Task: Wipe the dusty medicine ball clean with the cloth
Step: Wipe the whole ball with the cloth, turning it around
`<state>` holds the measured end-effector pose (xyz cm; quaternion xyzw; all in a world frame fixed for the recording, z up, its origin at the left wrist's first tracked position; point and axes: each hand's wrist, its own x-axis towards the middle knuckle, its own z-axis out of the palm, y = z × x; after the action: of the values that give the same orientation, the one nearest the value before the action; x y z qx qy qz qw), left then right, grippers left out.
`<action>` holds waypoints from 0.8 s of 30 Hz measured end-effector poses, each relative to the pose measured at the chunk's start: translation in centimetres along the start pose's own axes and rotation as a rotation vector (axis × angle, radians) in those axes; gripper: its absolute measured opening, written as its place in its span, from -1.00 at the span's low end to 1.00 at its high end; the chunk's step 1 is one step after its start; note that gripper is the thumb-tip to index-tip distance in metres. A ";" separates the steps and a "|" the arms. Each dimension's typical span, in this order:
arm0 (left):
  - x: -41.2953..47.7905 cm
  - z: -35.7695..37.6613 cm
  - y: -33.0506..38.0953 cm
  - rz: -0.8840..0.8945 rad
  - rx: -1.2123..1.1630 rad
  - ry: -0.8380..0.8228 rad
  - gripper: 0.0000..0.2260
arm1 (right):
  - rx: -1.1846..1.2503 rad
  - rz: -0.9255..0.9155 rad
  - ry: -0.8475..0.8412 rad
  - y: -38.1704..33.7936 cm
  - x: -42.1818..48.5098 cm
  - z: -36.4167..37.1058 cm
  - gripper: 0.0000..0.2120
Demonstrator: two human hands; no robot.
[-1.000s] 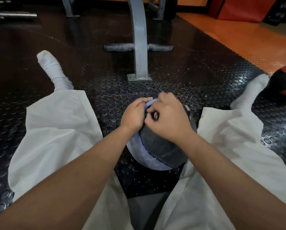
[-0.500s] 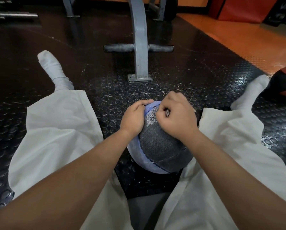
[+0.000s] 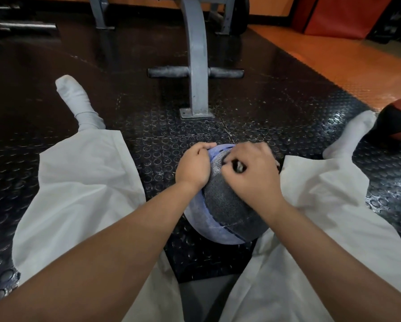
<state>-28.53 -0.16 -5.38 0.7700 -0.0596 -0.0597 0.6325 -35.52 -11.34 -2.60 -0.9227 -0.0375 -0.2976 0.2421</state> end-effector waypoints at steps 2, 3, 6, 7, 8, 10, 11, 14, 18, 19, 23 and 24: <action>0.0 -0.3 -0.1 0.005 -0.010 -0.004 -0.67 | 0.038 -0.233 -0.092 -0.4 -1.2 0.0 -0.84; 0.0 -0.4 -0.2 0.009 -0.020 -0.014 -0.66 | 0.061 -0.311 -0.134 -0.5 -1.2 -0.2 -0.83; -0.5 -0.7 -0.7 0.034 -0.051 -0.029 -0.66 | 0.116 -0.292 -0.160 0.5 0.0 -0.7 -0.78; -0.6 -0.6 -0.8 0.036 -0.061 -0.023 -0.67 | 0.111 -0.177 -0.120 0.9 0.5 -0.7 -0.76; -0.7 -0.5 -0.8 0.028 -0.067 -0.010 -0.67 | 0.083 -0.025 -0.060 1.0 1.0 -0.7 -0.74; -0.8 -0.2 -0.7 -0.003 -0.048 0.031 -0.67 | -0.012 0.249 0.047 1.0 1.5 -0.2 -0.75; -0.9 -0.1 -0.6 -0.013 -0.031 0.051 -0.67 | -0.056 0.302 0.076 1.0 1.5 0.2 -0.77; -0.5 -0.2 -0.2 -0.021 -0.023 0.070 -0.68 | -0.065 0.173 0.120 0.5 0.6 0.7 -0.75; 0.1 -1.0 -0.5 -0.039 -0.066 0.032 -0.68 | -0.047 -0.146 0.026 -0.3 -1.7 0.2 -0.84; 0.1 -1.1 -0.7 -0.040 -0.083 0.017 -0.67 | -0.032 -0.226 -0.005 -0.3 -1.8 -0.2 -0.86; -0.5 -1.0 -0.8 -0.034 -0.130 0.017 -0.66 | 0.067 -0.279 -0.127 1.0 -0.7 -1.6 -0.84; -0.6 -0.8 -0.7 -0.036 -0.126 0.028 -0.67 | 0.092 -0.147 -0.106 1.2 -0.4 -1.6 -0.83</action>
<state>-29.00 0.87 -5.90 0.7304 -0.0328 -0.0639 0.6792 -36.45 -13.12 -2.15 -0.9197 -0.1314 -0.2634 0.2597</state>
